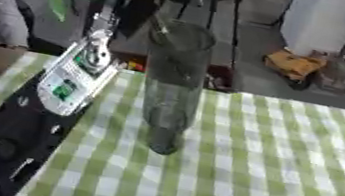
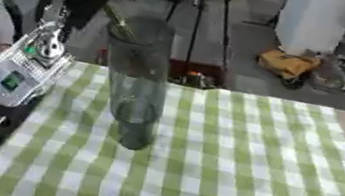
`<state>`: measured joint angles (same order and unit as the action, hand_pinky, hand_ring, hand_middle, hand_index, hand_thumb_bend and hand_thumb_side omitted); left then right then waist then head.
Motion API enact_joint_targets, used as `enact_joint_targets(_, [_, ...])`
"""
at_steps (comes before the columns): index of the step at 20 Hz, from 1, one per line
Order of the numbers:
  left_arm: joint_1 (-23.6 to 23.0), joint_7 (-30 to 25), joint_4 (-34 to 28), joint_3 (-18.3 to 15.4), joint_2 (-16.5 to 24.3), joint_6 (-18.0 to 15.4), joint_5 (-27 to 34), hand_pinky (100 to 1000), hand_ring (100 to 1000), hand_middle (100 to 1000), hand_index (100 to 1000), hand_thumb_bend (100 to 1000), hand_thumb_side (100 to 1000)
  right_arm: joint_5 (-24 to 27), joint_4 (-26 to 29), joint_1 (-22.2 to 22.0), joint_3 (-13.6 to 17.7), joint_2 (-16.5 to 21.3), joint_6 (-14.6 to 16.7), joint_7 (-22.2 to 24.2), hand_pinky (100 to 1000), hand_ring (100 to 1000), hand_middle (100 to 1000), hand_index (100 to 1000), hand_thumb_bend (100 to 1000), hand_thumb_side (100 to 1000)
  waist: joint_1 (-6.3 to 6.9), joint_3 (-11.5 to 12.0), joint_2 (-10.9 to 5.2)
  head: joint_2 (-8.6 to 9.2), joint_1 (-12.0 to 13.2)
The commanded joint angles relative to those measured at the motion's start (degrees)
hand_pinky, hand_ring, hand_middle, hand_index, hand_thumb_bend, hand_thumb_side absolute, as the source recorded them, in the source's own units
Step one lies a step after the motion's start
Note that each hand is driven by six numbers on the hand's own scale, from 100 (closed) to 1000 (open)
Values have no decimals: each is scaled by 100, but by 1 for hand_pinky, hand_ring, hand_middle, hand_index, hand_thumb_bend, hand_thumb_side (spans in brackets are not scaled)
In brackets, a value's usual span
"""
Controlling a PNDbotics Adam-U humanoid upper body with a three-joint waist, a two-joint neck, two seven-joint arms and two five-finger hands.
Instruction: Arrange flowers into the vase.
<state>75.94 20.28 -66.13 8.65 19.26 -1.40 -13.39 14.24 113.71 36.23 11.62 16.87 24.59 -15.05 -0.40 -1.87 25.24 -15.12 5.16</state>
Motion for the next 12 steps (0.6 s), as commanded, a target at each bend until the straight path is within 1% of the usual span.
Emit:
enact_joint_targets(1, [90,-79,-83,25,194,141,-68,362,914,775,681,100,648,-24,88,23,25,55,2,-19,657,747,723,788,100,896,0,8,-198,-39,-12])
enact_joint_targets(3, [71,-191,-65,47,214,225,-115,370,925,790,703,100,623,-29,88,14,28,51,1,-27,657,747,723,788,100,897,4,15,-215,-57,-26])
enact_joint_targets(7, [35,-568,-26,91,254,432,-273,403,950,824,741,100,606,-35,88,-8,27,42,-7,-37,657,747,723,787,100,892,18,46,-245,-80,-46])
enact_joint_targets(12, [12,-990,-32,88,296,667,-390,442,980,864,807,100,649,-44,88,-33,26,39,-18,-52,657,747,722,787,100,886,29,81,-281,-118,-69])
